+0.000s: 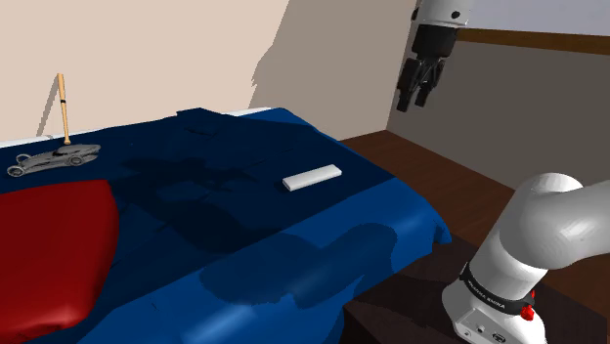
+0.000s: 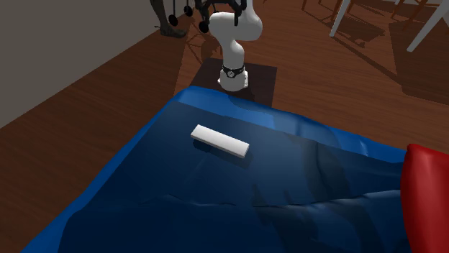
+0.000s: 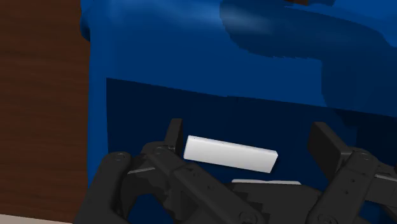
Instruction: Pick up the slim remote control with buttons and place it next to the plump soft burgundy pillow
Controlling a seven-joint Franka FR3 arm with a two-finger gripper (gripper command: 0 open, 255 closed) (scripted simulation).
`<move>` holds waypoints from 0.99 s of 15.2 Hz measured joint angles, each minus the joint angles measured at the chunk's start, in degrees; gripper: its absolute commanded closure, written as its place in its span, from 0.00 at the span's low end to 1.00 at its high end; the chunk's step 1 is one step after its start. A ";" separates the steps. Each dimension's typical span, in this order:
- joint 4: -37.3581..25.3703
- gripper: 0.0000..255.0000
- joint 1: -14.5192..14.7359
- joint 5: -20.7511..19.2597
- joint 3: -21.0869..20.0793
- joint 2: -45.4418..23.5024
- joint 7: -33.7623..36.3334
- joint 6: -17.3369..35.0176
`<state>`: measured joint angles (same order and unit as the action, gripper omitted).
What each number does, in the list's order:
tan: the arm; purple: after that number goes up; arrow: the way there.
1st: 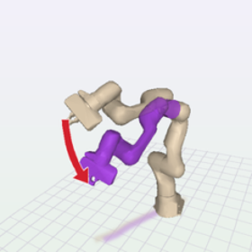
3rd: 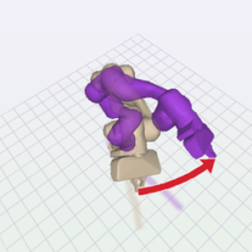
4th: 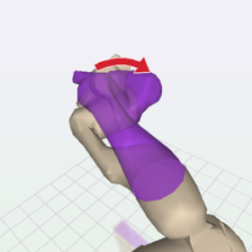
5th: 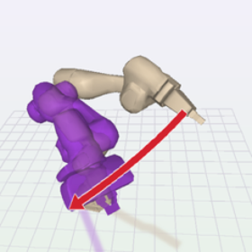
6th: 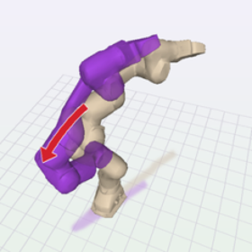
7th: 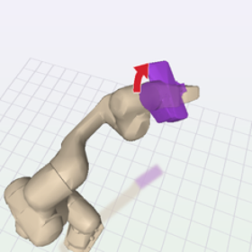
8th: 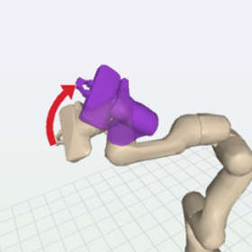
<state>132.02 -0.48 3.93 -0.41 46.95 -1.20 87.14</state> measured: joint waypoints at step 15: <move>3.28 0.00 7.95 -4.88 6.72 -20.56 -29.51 22.88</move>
<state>135.30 7.48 -0.94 6.30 26.39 -30.71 110.03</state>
